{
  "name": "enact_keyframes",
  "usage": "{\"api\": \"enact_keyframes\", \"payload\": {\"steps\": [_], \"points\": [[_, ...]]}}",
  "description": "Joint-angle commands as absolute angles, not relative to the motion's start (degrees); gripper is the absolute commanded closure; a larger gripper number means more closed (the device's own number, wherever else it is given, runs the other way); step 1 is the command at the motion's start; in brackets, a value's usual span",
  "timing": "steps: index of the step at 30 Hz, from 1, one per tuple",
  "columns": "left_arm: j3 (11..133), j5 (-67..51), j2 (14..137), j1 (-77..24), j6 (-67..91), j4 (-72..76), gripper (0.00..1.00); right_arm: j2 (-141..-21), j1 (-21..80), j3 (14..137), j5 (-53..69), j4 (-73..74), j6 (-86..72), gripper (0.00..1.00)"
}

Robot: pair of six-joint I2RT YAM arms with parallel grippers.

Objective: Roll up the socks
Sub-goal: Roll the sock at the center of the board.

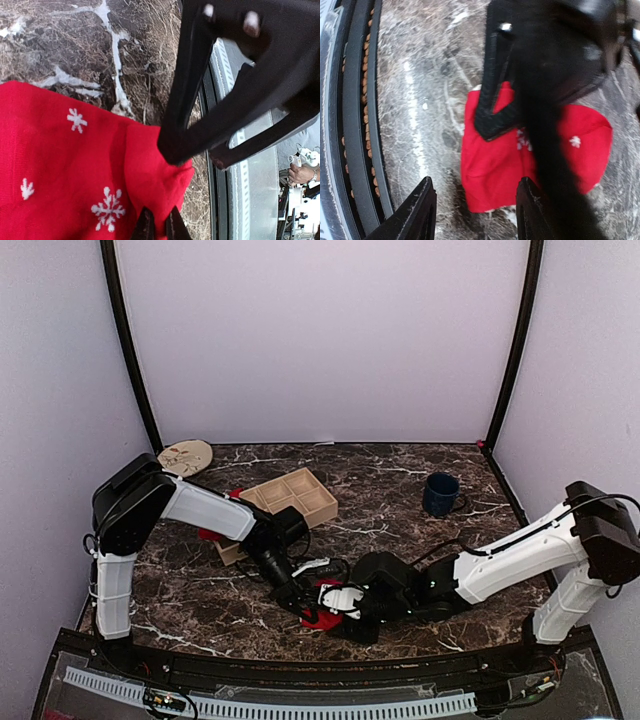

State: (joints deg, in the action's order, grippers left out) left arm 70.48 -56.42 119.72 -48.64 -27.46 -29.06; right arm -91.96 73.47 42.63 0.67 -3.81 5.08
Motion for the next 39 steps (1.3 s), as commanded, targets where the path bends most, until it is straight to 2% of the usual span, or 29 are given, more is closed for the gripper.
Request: {"api": "enact_keyframes", "payload": {"steps": [1, 11, 21, 30, 31, 39], "points": [[70.9, -54.7, 120.7, -48.4, -28.6, -31.6, 1.0, -94.2, 74.0, 44.8, 5.6, -4.1, 6.7, 0.5], [71.0, -55.2, 120.7, -48.4, -29.0, -32.0, 1.0, -97.5, 73.9, 46.7, 4.1, -2.3, 7.7, 0.61], [71.0, -55.5, 120.8, -48.4, -29.4, -32.5, 1.0, -99.2, 73.6, 47.1, -1.7, -1.3, 7.9, 0.67], [71.0, -55.1, 120.5, -48.4, -28.7, -32.4, 0.99, -100.4, 72.6, 46.8, -1.5, 0.0, 6.6, 0.98], [70.9, -54.7, 120.4, -48.3, -28.2, -32.0, 0.97, -100.3, 72.5, 46.7, -1.3, 0.0, 6.5, 1.0], [65.2, -52.1, 115.8, -47.4, -19.2, -21.1, 0.72, -99.7, 71.0, 46.0, 1.1, 0.7, 4.6, 1.0]]}}
